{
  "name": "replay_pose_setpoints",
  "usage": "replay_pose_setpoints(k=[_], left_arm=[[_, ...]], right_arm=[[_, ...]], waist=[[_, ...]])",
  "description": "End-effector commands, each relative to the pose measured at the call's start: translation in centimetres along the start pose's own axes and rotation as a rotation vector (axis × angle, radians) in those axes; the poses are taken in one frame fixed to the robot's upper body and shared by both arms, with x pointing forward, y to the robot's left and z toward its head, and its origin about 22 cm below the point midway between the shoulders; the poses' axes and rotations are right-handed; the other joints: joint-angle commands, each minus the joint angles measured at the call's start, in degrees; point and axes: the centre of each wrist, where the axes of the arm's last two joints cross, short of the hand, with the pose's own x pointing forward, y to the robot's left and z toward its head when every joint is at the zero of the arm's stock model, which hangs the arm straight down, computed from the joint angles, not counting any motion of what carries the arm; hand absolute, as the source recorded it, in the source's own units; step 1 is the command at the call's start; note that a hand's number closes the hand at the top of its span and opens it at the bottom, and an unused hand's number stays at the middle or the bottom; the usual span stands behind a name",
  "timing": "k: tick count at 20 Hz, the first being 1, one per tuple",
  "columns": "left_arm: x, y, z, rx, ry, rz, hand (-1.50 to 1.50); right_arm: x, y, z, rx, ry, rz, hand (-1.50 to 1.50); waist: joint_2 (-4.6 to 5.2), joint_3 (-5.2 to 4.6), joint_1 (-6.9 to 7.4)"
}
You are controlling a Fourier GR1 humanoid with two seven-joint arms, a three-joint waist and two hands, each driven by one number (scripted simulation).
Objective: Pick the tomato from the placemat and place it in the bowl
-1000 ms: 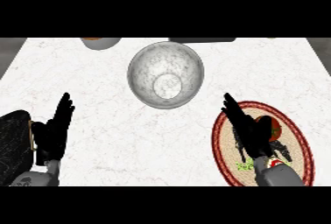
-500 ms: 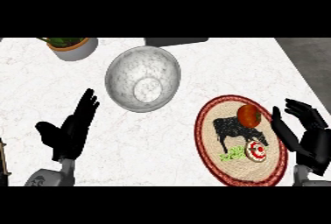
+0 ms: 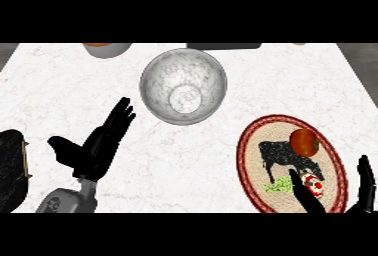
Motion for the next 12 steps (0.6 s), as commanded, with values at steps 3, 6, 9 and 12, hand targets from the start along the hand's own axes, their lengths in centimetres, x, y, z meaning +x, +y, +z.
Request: replay_pose_setpoints(k=[3,6,9,12], left_arm=[[0.2,-0.7,0.3,-0.059,0.005,0.007,0.0],[-0.4,-0.7,0.2,-0.068,-0.012,0.012,0.0],[0.6,-1.1,0.0,-0.075,-0.01,-0.01,0.0],[0.9,-1.0,-0.6,-0.096,-0.012,-0.016,0.0]], right_arm=[[-1.0,-3.8,4.1,-0.064,0.167,0.249,-1.5],[0.0,-5.2,4.7,0.003,0.268,0.276,-1.5],[1.1,-6.5,4.5,0.097,0.342,0.315,-1.5],[3.0,-5.7,3.5,0.146,0.424,0.312,-1.5]], waist=[[0.91,-0.29,2.4],[1.38,-0.38,3.17],[1.3,-0.3,4.04],[1.44,-0.18,4.42]])
